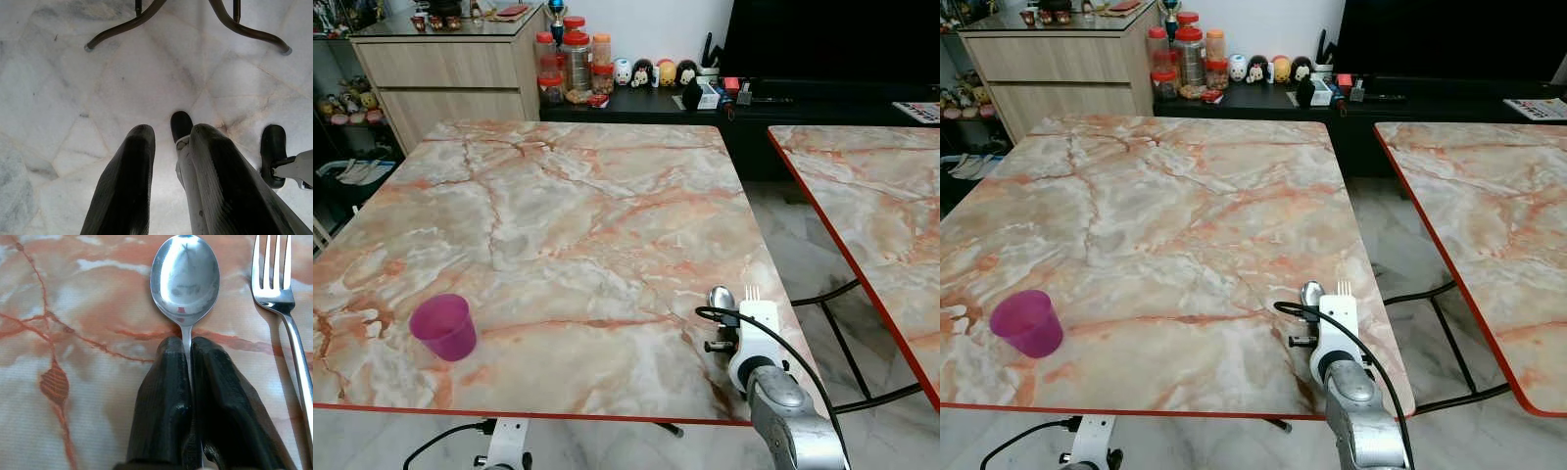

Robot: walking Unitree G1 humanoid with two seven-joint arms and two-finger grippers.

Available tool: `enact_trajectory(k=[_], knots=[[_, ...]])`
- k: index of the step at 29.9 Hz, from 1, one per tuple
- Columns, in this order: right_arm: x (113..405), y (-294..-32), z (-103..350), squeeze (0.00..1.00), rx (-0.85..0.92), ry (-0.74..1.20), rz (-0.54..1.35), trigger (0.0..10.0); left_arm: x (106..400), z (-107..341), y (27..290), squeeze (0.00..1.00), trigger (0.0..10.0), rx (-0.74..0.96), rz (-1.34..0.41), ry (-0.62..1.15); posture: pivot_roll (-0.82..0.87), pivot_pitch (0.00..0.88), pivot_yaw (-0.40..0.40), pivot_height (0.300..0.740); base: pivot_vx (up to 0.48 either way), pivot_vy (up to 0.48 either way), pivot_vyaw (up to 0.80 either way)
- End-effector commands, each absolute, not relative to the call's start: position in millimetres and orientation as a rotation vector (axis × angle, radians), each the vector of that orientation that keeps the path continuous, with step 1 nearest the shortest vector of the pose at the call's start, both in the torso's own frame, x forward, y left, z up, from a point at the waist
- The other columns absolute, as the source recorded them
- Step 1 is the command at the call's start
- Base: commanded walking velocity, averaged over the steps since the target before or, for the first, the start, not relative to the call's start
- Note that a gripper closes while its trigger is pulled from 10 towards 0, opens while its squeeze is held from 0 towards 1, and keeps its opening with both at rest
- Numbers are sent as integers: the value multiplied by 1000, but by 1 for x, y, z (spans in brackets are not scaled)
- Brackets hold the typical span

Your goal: Setting the table

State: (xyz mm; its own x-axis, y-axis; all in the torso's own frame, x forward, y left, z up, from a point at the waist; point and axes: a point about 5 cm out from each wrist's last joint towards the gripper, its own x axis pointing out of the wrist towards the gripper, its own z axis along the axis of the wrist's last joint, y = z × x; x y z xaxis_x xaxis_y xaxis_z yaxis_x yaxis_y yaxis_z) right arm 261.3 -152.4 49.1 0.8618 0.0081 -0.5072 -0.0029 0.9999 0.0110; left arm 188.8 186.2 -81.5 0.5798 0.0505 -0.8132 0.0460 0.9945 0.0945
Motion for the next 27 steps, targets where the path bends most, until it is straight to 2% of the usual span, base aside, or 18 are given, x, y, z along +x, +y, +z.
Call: enact_trajectory(k=[1,2,3,4,5,6,9,14,23,27], knots=[[262,-149,47,0,16,539,23,0,188,-82,187,0,10000,115,-4,970,-56,0,-11,725,0,0,0],[263,-149,49,0,9,524,24,0,188,-82,187,0,10000,115,-3,970,-54,0,-11,725,0,0,0],[267,-147,55,0,-6,478,31,3882,189,-82,187,0,10000,117,-2,968,-54,0,-11,725,0,0,0],[270,-146,59,0,-1,451,35,9451,189,-82,187,0,10000,117,0,967,-55,0,-10,725,0,0,0],[271,-145,61,0,5,435,38,9451,189,-82,187,0,10000,118,1,966,-55,0,-10,725,0,0,0],[275,-144,67,0,5,391,43,10000,189,-82,187,0,10000,119,2,964,-54,0,-10,725,0,0,0],[279,-142,76,0,0,332,58,10000,190,-81,187,0,10000,120,3,962,-54,0,-10,725,0,0,0],[289,-135,107,0,20,126,88,10000,192,-80,186,0,10000,119,9,953,-52,0,-13,725,0,0,0],[296,-136,141,0,-201,-182,90,10000,195,-78,186,0,10000,111,40,926,-57,0,-12,725,0,0,0],[295,-131,147,0,-230,-273,108,10000,198,-77,185,0,10000,107,47,906,-58,0,-13,725,0,0,0]])
